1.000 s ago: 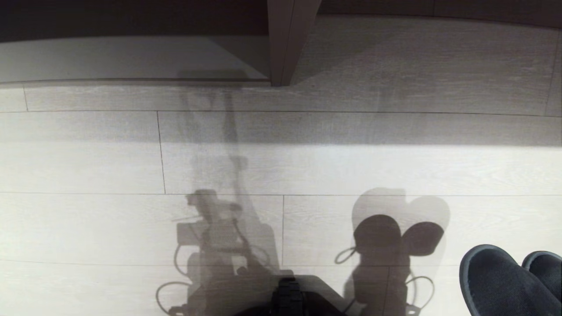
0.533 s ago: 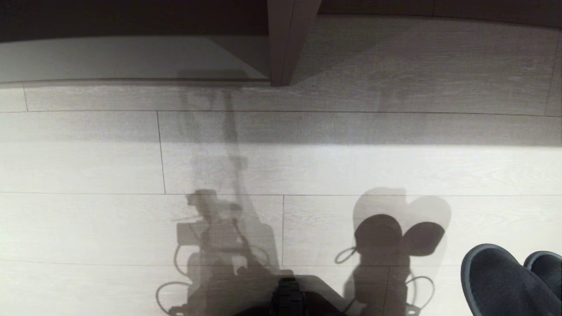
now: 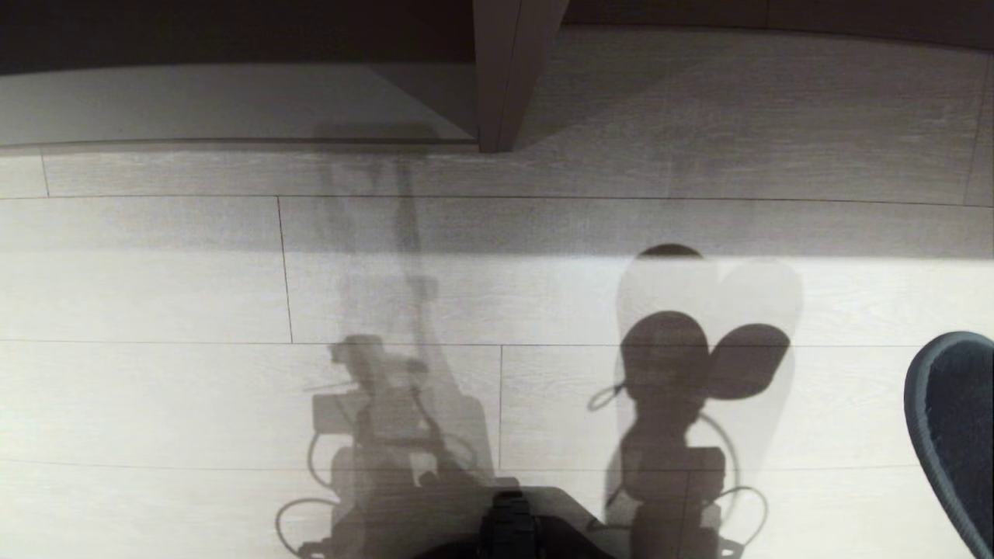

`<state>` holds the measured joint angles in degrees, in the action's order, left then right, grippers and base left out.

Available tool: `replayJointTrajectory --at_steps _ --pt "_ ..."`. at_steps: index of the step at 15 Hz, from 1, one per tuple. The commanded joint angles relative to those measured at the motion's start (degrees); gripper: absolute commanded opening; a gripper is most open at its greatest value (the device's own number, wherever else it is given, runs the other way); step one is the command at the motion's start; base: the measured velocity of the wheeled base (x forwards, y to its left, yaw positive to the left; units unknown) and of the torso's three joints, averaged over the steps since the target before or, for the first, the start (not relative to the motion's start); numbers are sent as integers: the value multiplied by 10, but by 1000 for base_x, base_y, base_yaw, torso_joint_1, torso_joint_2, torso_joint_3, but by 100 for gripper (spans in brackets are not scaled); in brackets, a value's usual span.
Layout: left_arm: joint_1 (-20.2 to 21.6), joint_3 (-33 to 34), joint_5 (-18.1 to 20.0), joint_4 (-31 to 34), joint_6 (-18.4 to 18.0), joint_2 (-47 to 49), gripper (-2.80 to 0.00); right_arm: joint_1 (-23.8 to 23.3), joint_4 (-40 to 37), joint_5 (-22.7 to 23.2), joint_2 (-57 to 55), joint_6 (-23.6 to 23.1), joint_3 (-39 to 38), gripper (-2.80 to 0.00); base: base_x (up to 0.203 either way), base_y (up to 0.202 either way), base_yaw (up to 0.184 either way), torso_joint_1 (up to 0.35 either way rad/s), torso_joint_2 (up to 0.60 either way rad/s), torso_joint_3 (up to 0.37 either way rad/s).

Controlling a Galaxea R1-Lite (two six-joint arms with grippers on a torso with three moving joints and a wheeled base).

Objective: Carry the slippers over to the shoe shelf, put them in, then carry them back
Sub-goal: Place the slippers on the floor

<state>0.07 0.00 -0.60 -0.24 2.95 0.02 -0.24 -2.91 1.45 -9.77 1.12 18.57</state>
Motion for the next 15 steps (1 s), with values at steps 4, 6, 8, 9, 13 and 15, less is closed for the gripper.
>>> replayJointTrajectory --at_steps 4,6,8,9,13,15 --pt "0 0 0 0 0 0 -280 -3 124 0 -280 -3 67 -280 0 0 0 0 0 0" --pt "0 0 0 0 0 0 -280 -5 194 0 -371 -6 75 -280 0 0 0 0 0 0" --pt "0 0 0 0 0 0 -280 -6 275 0 -449 -7 80 -280 0 0 0 0 0 0" --pt "0 0 0 0 0 0 -280 -7 325 0 -486 -7 82 -280 0 0 0 0 0 0" --pt "0 0 0 0 0 0 -280 -7 535 -1 -611 -8 109 -280 0 0 0 0 0 0" --pt "0 0 0 0 0 0 -280 -7 602 -3 -652 -9 133 -280 0 0 0 0 0 0"
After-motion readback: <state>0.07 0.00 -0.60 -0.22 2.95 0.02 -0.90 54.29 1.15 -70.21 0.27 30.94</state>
